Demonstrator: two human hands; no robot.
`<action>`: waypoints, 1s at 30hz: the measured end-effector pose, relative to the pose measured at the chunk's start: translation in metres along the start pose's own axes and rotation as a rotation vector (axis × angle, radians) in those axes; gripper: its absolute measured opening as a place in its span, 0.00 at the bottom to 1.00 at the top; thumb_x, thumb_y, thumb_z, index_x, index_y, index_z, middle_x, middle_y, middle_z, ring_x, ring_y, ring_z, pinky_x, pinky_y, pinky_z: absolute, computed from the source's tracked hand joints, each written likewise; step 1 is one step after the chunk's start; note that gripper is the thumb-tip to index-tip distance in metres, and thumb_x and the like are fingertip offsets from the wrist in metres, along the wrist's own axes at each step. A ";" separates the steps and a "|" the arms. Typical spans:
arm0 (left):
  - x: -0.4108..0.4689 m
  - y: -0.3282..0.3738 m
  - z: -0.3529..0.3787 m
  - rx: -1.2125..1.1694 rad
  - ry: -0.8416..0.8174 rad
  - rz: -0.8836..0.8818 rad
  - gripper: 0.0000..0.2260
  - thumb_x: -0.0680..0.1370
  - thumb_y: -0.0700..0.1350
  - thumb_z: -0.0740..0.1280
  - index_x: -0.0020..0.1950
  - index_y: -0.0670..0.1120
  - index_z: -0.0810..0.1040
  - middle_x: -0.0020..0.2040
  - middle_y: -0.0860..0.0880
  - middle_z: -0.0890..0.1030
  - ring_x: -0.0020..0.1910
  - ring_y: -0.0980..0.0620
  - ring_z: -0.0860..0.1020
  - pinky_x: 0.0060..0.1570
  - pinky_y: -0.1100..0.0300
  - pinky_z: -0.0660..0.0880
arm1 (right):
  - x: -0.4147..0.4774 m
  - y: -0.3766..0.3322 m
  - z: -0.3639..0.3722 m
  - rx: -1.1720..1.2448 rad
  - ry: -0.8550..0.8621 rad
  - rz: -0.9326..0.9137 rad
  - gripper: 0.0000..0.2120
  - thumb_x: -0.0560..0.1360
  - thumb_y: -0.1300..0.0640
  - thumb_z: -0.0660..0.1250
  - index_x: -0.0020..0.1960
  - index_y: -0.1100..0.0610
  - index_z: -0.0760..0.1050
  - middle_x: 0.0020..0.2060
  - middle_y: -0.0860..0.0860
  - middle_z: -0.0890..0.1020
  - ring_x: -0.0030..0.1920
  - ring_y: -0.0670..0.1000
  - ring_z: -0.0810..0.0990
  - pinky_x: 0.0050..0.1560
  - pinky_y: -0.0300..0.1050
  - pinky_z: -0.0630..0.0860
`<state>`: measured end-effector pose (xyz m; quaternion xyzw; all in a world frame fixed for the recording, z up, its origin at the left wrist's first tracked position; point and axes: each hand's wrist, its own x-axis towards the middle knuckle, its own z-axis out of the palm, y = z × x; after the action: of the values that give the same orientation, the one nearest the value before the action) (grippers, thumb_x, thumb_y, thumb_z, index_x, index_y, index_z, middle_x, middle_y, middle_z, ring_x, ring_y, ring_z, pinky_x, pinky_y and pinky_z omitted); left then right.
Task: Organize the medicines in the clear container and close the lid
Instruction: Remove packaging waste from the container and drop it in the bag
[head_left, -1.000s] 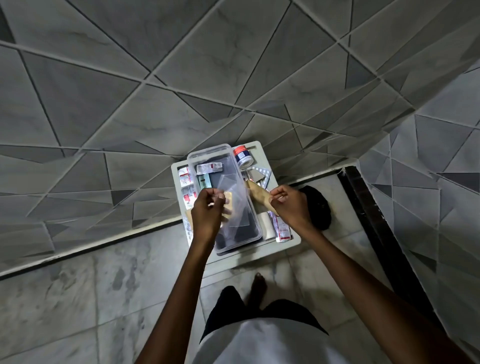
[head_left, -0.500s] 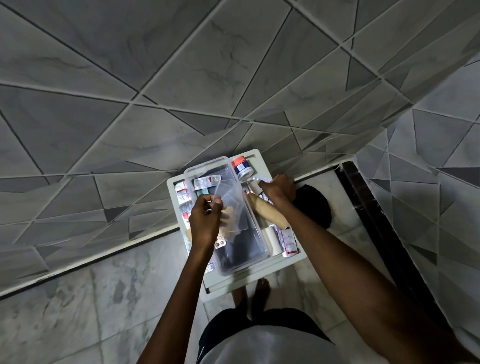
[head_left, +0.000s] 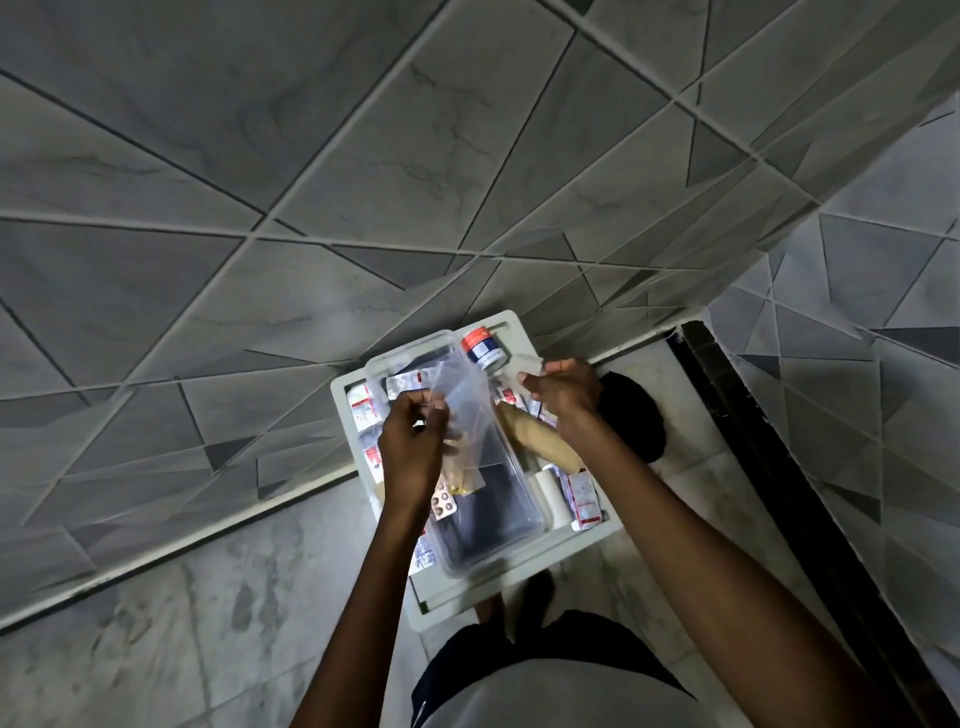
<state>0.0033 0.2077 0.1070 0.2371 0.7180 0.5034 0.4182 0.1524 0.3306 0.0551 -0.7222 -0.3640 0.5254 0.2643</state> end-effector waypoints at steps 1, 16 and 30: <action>0.000 0.005 0.008 -0.004 -0.025 0.000 0.05 0.80 0.43 0.63 0.53 0.44 0.76 0.42 0.45 0.81 0.33 0.50 0.81 0.30 0.60 0.78 | -0.006 -0.003 -0.013 0.062 -0.012 -0.017 0.15 0.66 0.66 0.77 0.38 0.55 0.71 0.35 0.57 0.81 0.22 0.42 0.78 0.23 0.33 0.74; 0.014 -0.014 0.291 0.366 -0.439 0.063 0.06 0.76 0.42 0.66 0.39 0.47 0.80 0.37 0.45 0.82 0.37 0.51 0.78 0.43 0.55 0.75 | 0.076 0.080 -0.258 0.137 0.255 0.041 0.06 0.73 0.61 0.71 0.48 0.62 0.81 0.34 0.55 0.83 0.25 0.40 0.80 0.27 0.33 0.75; 0.199 -0.336 0.531 0.895 -0.270 -0.314 0.14 0.81 0.43 0.57 0.58 0.37 0.77 0.59 0.37 0.80 0.59 0.39 0.78 0.57 0.53 0.72 | 0.425 0.341 -0.225 -0.349 0.142 0.123 0.10 0.73 0.59 0.66 0.38 0.63 0.81 0.35 0.61 0.84 0.38 0.61 0.82 0.42 0.52 0.79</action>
<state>0.3695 0.5098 -0.3506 0.3457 0.8301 0.0410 0.4355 0.5284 0.4689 -0.3771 -0.8131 -0.3852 0.4174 0.1273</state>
